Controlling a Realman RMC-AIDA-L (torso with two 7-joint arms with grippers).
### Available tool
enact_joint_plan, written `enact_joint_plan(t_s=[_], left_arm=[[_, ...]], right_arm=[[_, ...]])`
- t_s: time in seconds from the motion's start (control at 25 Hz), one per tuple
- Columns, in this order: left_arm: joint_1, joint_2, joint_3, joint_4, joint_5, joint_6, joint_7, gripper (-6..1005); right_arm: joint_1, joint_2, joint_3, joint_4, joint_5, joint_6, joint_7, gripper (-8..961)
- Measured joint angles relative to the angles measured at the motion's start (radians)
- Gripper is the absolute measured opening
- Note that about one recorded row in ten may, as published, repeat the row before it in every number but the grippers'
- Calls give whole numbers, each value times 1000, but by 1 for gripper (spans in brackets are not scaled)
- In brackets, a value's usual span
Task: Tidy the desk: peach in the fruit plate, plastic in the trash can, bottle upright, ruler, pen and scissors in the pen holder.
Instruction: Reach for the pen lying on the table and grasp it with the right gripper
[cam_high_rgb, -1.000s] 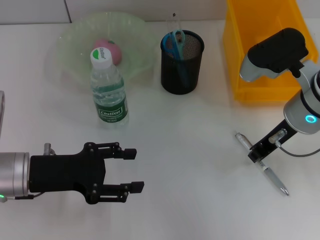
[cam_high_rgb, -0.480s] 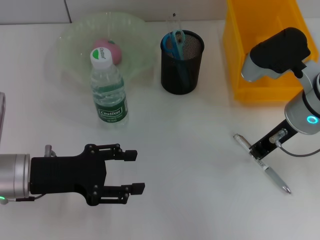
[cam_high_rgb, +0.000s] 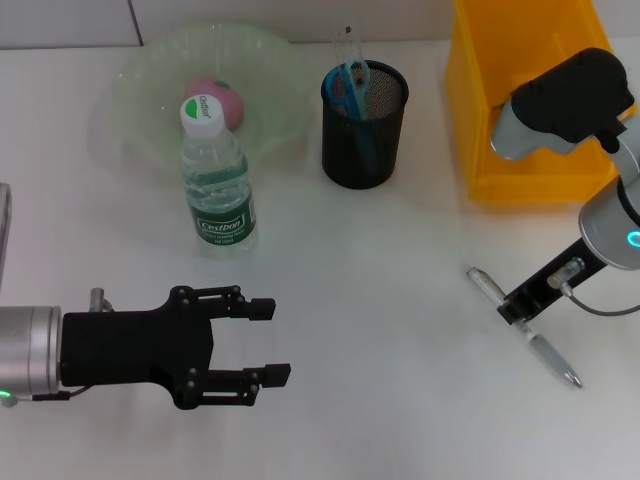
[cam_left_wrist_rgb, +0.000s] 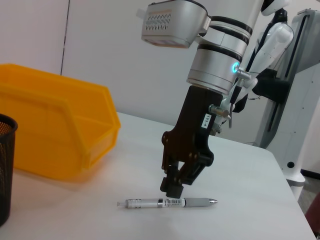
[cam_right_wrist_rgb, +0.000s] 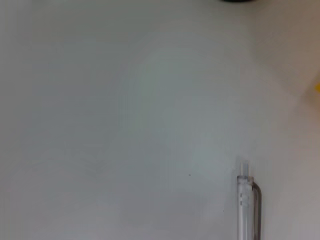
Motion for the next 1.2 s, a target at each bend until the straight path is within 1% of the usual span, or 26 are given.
enact_joint_plan(t_s=[0.2,0.44,0.92,1.2], left_arm=[[-4,1,0,0,0,0,0,743],[-6,1,2,0,0,-14,0,743],[-12,0,6,0,-1,-28,0,743],[-13,0,6,0,-1,-39,0,743]], right_arm=[[0,0,-1,1,-3,-8,1,201],[-11,2,-8,7,-29,0,6,203],[-15,5,-9,17,-27,14,6,197],[-16,5,-11,43,-23,34,6,192]])
